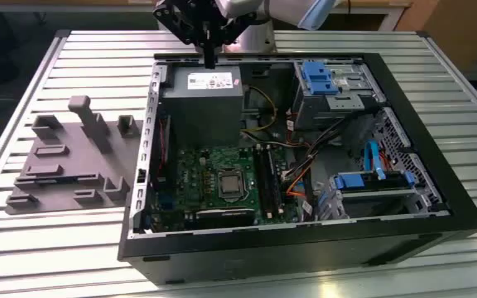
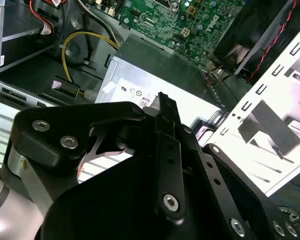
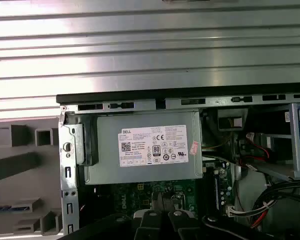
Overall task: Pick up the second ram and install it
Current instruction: 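Reach for the second ram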
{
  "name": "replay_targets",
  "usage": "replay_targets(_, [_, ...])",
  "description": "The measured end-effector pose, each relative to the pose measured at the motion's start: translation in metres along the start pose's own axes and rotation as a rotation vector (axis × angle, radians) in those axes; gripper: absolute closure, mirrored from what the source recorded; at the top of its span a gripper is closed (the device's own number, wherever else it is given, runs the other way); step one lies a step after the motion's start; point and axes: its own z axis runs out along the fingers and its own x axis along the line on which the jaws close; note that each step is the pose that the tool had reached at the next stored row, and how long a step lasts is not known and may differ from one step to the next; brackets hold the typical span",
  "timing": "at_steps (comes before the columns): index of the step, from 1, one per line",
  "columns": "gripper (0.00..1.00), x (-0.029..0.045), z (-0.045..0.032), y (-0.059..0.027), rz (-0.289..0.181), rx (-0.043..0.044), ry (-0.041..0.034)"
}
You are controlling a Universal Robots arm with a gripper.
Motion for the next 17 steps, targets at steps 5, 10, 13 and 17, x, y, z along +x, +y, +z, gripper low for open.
replay_targets(5, [0.89, 0.0023, -0.0001, -0.0002, 0.0, 0.0, 0.0])
replay_targets(10, [0.89, 0.0043, -0.0001, -0.0003, 0.0, 0.0001, 0.0])
replay_targets(13, [0.89, 0.0064, -0.0001, -0.0005, 0.0, 0.0, 0.0])
replay_targets(17, [0.89, 0.0093, -0.0001, -0.0007, 0.0, 0.0, 0.0])
